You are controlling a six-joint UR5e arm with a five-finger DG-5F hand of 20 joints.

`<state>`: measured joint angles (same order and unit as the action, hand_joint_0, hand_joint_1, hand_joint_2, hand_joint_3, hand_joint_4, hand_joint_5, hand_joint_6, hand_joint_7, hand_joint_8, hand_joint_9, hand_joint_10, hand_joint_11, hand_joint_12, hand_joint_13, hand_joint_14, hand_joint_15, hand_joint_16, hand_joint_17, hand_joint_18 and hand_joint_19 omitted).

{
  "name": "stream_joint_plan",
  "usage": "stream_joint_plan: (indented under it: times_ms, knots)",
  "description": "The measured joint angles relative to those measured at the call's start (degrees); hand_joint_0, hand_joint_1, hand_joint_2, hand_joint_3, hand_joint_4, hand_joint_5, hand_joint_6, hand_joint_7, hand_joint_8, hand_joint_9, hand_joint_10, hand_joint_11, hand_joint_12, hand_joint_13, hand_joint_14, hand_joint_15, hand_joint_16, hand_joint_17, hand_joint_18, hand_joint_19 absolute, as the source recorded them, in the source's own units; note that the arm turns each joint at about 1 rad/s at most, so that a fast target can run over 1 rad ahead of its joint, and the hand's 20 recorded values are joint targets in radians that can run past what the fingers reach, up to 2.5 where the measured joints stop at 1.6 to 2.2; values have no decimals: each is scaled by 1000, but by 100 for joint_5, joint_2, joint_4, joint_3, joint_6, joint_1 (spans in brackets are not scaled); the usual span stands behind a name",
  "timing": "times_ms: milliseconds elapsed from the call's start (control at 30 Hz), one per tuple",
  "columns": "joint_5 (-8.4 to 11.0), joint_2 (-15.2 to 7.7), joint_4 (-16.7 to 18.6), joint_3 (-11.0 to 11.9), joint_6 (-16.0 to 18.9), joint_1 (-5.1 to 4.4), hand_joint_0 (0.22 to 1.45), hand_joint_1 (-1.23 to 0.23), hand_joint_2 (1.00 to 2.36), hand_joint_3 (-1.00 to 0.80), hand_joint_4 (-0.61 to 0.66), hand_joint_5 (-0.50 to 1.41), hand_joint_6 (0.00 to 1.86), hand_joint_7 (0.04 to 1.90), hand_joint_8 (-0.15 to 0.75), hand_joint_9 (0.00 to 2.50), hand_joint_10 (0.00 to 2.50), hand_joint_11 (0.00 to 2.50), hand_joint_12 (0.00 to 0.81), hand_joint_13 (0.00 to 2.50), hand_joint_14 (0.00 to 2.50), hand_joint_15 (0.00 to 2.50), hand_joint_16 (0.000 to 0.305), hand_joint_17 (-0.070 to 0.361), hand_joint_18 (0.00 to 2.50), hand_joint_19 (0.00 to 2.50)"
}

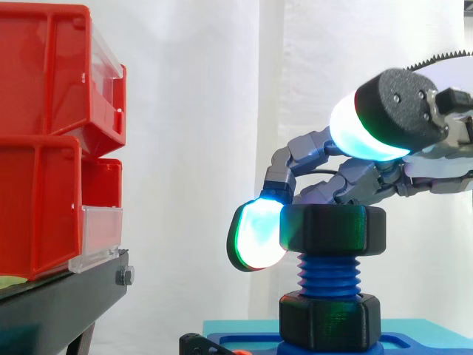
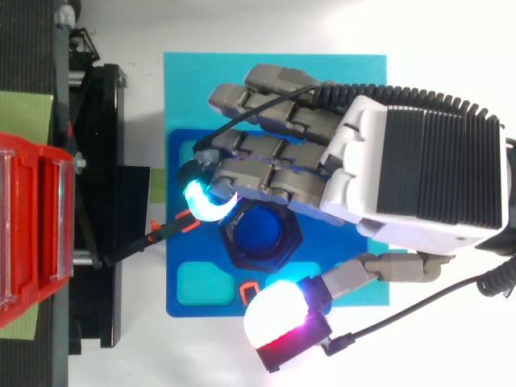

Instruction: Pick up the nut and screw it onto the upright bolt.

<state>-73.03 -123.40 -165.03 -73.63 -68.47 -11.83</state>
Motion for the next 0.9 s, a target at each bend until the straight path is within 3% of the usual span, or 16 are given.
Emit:
stream_joint_plan:
  times_ms: [667, 900]
  knots:
    - [-78, 2, -11, -2, -9, 100, 460, -314, 1000, -500, 100, 23, 501, 1329, 269, 844, 0, 30, 353, 435, 0, 0, 56, 127, 277, 119]
    - [-200, 4, -18, -2, -13, 148, 457, -315, 1000, -500, 70, 37, 501, 1320, 253, 922, 0, 32, 347, 477, 0, 0, 55, 124, 319, 125]
